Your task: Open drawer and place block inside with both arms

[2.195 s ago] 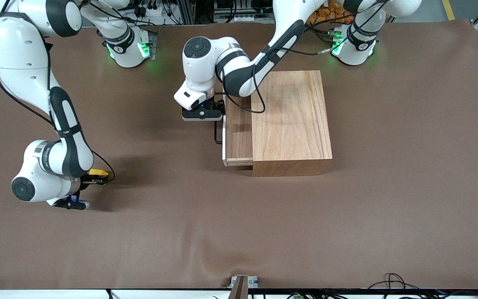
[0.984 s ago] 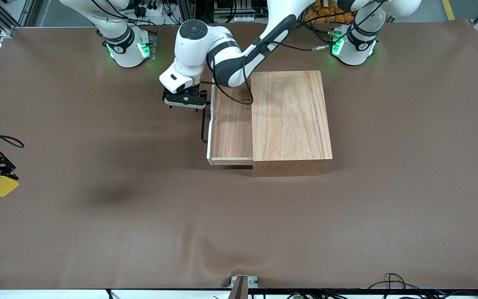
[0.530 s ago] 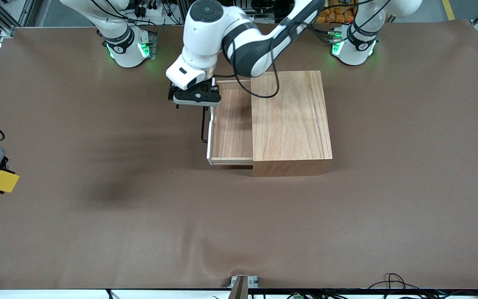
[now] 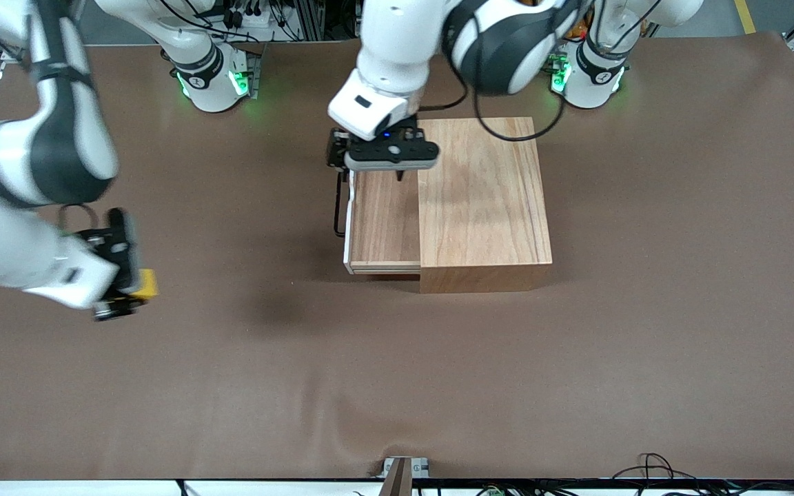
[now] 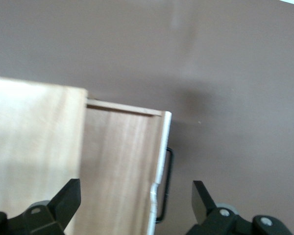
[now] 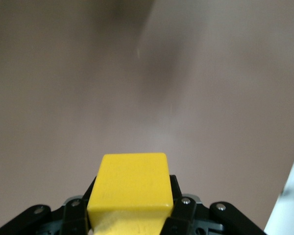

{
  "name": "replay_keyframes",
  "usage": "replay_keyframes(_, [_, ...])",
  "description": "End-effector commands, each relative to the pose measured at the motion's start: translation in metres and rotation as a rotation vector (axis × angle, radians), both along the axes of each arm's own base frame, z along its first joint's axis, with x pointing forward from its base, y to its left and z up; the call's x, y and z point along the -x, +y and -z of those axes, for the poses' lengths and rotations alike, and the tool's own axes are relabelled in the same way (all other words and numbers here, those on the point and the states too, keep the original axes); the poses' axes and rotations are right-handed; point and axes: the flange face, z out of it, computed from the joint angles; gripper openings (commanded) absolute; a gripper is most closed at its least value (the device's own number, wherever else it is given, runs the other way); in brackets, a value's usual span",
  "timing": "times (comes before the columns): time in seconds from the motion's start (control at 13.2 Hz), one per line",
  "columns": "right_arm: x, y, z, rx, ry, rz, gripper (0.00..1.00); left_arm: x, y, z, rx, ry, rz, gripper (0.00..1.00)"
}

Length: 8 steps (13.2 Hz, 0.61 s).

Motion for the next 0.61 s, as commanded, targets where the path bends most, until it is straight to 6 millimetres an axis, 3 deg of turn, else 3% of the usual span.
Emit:
replay_keyframes(0.0, [0.040, 0.097, 0.005, 0.057, 0.032, -0.018, 0.00, -0.018, 0.048, -0.015, -0.050, 0.021, 0.071, 1.00])
replay_keyframes(0.15, [0.074, 0.167, 0.010, 0.078, 0.029, -0.018, 0.00, -0.038, 0.084, -0.021, -0.089, 0.032, 0.123, 1.00])
replay_keyframes(0.23, [0.092, 0.192, 0.018, 0.098, 0.039, 0.024, 0.00, -0.045, 0.099, -0.024, -0.104, 0.039, 0.138, 1.00])
replay_keyframes(0.53, [0.137, 0.253, 0.045, 0.155, 0.024, 0.166, 0.00, -0.073, 0.165, -0.034, -0.124, 0.086, 0.208, 1.00])
